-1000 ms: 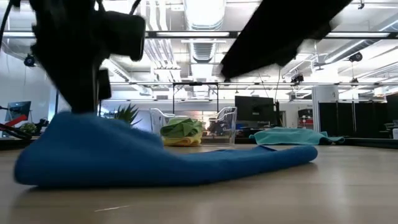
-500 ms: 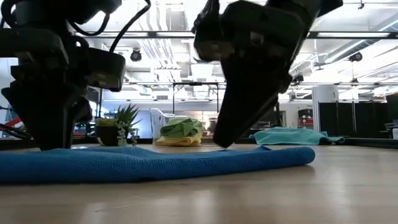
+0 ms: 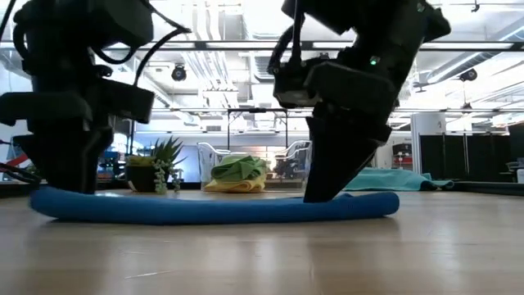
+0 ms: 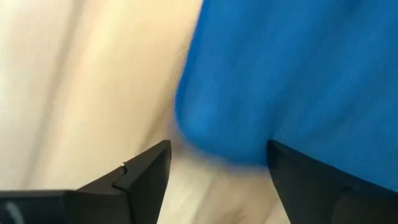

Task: Fold microfiber towels
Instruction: Fold the bottom blue towel

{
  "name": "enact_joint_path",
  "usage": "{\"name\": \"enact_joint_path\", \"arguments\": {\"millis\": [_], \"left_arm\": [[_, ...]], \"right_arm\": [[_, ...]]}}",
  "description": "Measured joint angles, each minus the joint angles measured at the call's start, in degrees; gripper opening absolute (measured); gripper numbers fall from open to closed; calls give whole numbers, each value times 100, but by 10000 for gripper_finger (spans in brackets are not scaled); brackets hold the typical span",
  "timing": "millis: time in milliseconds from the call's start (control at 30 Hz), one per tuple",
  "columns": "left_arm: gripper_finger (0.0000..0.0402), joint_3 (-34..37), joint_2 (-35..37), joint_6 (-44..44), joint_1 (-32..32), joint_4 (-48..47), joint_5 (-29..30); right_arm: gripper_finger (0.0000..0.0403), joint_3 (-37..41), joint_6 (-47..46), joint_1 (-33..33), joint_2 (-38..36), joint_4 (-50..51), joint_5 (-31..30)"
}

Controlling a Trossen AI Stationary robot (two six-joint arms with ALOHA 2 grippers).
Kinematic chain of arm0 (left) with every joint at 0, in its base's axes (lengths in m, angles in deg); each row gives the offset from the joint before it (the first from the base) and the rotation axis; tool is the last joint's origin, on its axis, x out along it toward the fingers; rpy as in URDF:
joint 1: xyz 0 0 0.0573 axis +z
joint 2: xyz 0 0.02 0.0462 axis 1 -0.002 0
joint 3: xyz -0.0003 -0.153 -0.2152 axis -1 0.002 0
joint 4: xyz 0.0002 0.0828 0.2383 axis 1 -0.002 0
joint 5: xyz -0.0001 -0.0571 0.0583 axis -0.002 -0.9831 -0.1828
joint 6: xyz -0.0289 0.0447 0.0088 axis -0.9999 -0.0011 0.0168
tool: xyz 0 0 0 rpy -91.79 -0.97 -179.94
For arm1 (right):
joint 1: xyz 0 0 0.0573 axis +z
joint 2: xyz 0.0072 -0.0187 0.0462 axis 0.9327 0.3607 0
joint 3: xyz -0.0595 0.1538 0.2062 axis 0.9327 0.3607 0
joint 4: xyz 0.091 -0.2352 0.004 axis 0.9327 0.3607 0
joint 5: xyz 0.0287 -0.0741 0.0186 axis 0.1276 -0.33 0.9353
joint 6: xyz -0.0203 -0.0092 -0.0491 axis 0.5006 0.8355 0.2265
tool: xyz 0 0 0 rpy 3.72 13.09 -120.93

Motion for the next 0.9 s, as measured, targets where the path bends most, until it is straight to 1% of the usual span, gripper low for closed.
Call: {"name": "enact_joint_path", "arguments": {"millis": [100, 233, 300, 400, 500, 600, 667, 700, 800, 900], "left_arm": [[250, 160, 317, -78, 17, -209, -3], [250, 356, 847, -485, 1, -492, -47], [250, 428, 1163, -706, -8, -457, -59], [250, 571, 1636, -934, -12, -92, -69], [250, 713, 1908, -680, -29, 800, -5], [248, 890, 1901, 79, -114, 1772, 207], [247, 1046, 1786, 223, -137, 2455, 274], [246, 1106, 1694, 141, -137, 2619, 284], [246, 1136, 1310, -368, -135, 2591, 291], [246, 1139, 877, -486, -205, 2936, 218]], "right_arm": [[122, 138, 81, -183, -25, 43, 13], [120, 240, 374, -508, -168, 275, 21], [116, 283, 513, -650, -355, 370, 21], [107, 370, 659, -727, -690, 403, -9], [96, 469, 618, -686, -1133, -74, 3], [87, 663, 551, -520, -1318, -585, 21], [81, 738, 516, -441, -1348, -687, 11], [79, 746, 469, -421, -1384, -732, 13], [72, 802, 286, -427, -1422, -758, -2], [67, 867, 280, -480, -1386, -727, -46]]}}
